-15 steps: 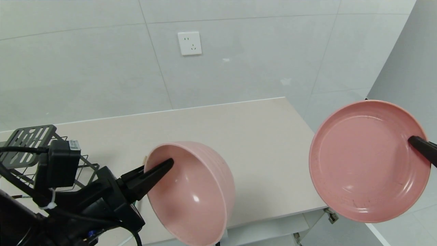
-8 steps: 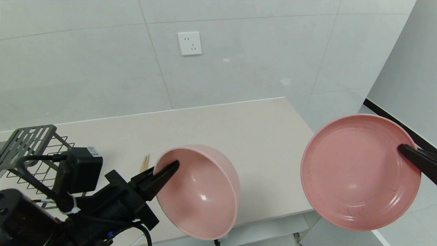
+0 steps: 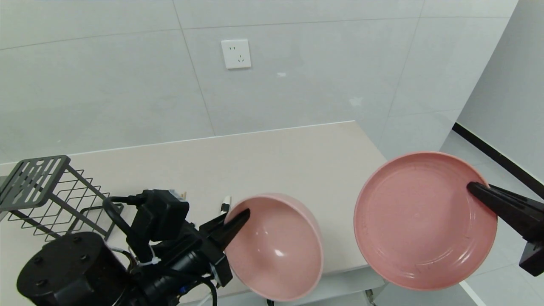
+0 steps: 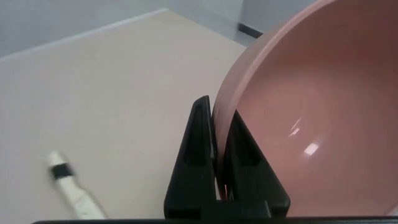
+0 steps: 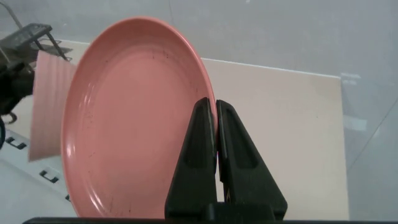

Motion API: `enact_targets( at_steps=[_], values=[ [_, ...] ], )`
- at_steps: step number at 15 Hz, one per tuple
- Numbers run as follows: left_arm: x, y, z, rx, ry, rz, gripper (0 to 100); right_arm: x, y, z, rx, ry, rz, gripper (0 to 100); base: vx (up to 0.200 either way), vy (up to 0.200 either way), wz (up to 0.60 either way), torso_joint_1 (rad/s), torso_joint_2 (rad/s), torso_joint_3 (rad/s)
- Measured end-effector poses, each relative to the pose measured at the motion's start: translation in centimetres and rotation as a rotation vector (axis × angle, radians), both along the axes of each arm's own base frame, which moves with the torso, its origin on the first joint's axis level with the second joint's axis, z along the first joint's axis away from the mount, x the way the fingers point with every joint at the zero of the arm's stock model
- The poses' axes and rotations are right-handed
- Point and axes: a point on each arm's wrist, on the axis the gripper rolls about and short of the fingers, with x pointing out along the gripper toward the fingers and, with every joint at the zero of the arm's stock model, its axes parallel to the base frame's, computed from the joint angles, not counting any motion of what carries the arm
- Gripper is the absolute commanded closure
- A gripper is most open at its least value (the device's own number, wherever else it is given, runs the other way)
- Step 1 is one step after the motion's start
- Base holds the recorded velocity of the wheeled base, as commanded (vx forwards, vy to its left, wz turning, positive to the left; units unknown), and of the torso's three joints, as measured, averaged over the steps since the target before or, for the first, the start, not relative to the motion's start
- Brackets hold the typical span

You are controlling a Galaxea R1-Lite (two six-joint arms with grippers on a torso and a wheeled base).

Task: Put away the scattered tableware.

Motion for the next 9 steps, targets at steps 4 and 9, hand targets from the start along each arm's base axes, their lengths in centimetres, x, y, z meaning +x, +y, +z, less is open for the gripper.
enact_targets(
  at_steps=[4, 9],
  values=[
    [1.7, 0.3, 1.9, -0.018, -0.098, 0.216, 100, 0.6, 0.0, -0.2, -0.002, -0.043, -0.014, 100, 0.000, 0.000, 0.00, 0.000, 0.00, 0.000],
    [0.7, 0.8, 2.5, -0.046, -0.109, 0.210, 100, 2.2, -0.3, -1.9, -0.014, -0.015, -0.067, 100, 0.000, 0.000, 0.00, 0.000, 0.00, 0.000]
  ],
)
